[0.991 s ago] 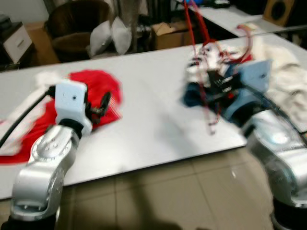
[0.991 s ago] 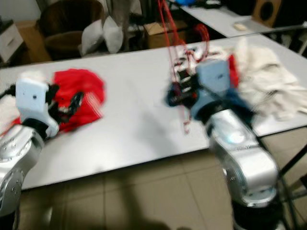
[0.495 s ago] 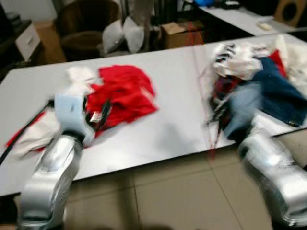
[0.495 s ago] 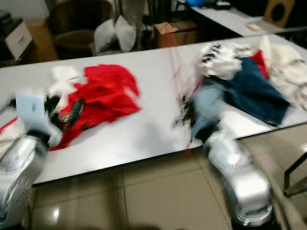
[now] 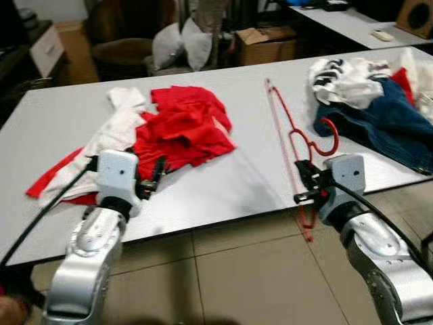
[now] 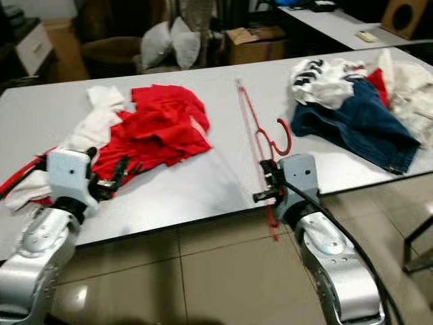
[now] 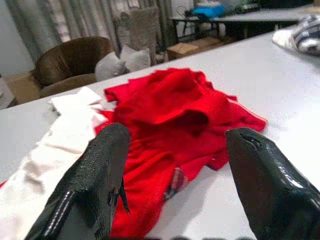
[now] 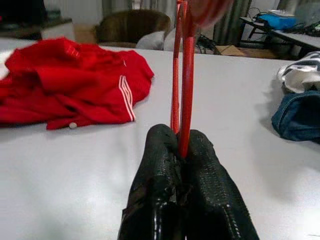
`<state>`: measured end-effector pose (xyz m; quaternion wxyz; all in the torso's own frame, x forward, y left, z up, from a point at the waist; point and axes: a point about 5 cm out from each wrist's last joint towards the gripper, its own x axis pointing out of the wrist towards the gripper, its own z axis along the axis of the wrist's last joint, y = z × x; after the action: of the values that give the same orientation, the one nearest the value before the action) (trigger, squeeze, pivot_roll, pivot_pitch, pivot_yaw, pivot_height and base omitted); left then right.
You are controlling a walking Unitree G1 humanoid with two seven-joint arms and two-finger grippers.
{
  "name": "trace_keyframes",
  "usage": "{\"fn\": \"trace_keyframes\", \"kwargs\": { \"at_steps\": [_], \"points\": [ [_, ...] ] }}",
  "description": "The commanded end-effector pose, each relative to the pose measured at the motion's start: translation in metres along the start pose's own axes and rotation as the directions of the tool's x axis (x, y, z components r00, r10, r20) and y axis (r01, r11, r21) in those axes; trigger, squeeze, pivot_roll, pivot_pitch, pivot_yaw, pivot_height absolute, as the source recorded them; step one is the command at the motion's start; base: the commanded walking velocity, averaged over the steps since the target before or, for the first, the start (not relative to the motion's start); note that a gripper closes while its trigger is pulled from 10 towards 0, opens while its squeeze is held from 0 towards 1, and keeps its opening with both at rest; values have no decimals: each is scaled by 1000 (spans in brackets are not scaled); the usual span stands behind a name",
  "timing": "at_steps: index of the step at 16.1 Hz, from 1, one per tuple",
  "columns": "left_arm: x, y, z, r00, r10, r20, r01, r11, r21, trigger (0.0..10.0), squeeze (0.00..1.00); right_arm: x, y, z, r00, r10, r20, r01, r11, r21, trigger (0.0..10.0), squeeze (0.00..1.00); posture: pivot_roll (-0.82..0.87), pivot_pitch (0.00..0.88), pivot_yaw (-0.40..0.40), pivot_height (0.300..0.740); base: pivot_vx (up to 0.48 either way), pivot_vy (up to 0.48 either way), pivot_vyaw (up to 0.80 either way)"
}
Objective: Hang hanger
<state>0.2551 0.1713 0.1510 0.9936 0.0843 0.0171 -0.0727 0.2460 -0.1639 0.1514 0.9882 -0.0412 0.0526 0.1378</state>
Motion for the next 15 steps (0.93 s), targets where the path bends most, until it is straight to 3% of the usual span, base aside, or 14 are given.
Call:
{"fn": "trace_keyframes", "kwargs": {
  "at_steps": [1, 4, 11, 15],
  "points": [
    [5, 3, 1, 999, 35, 7, -35, 999, 17, 10000, 0, 0, -2, 11, 998, 19, 62, -19, 1000, -7, 10000, 0, -178, 0, 72, 740, 244, 0, -800],
    [6, 3, -1, 999, 40, 16, -40, 999, 14, 10000, 0, 1, -4, 11, 997, 35, 67, -34, 999, -14, 10000, 0, -178, 0, 69, 740, 246, 0, -692],
    [5, 6, -3, 997, 68, 23, -69, 997, 18, 10000, 0, 1, -6, 11, 995, 82, 55, -78, 995, -61, 10000, 0, -176, 0, 62, 740, 265, 0, 0],
    [3, 8, -5, 998, 67, 6, -67, 997, 31, 10000, 0, 1, -4, 8, 995, 97, 38, -95, 995, -41, 10000, 0, -173, 0, 62, 740, 264, 0, 0]
  ]
}}
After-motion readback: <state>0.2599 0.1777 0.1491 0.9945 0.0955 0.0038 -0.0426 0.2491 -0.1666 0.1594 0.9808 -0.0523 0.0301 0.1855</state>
